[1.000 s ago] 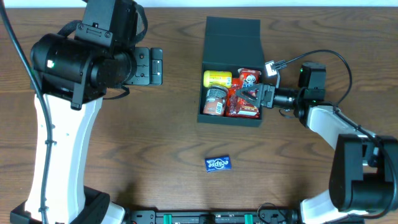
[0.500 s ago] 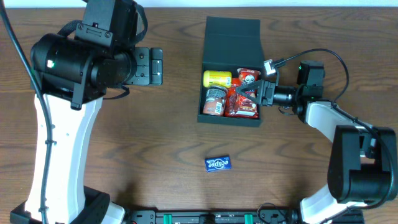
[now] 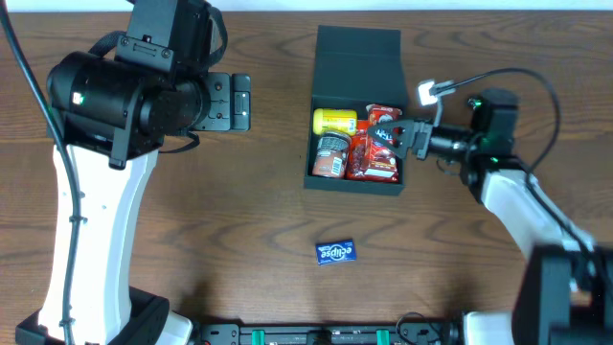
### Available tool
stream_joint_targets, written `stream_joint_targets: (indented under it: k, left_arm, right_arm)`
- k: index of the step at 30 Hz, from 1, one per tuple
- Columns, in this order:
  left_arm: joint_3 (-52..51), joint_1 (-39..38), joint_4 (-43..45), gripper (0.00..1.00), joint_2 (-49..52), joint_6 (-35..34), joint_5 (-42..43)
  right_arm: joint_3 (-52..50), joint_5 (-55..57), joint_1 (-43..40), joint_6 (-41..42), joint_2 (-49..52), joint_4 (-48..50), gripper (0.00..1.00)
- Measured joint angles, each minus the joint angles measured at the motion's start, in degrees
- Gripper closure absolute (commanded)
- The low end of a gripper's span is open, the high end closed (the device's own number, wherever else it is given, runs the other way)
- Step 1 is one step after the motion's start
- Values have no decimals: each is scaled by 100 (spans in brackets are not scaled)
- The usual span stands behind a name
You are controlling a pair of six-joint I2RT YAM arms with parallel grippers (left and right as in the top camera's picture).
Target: Pack container
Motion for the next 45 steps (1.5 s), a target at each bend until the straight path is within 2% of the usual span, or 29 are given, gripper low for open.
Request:
stream_joint_targets:
  k: [5, 16, 20, 31, 45]
  left_arm:
    - [0, 0, -2, 5, 0, 2, 0]
    - [0, 0, 0, 5, 0, 2, 131]
    - [0, 0, 0, 5, 0, 2, 133]
    - [0, 0, 0, 5, 0, 2, 149]
    - [0, 0, 0, 5, 0, 22, 146]
  right_arm:
    - [74, 175, 0, 354, -400, 413, 1]
    - [623, 326, 83, 654, 1176, 452, 1]
    - [855, 330, 186, 675, 1471, 468, 1]
    - [997, 264, 269, 691, 2070, 494, 1]
    - [1067, 46, 262, 686, 2166, 568, 1]
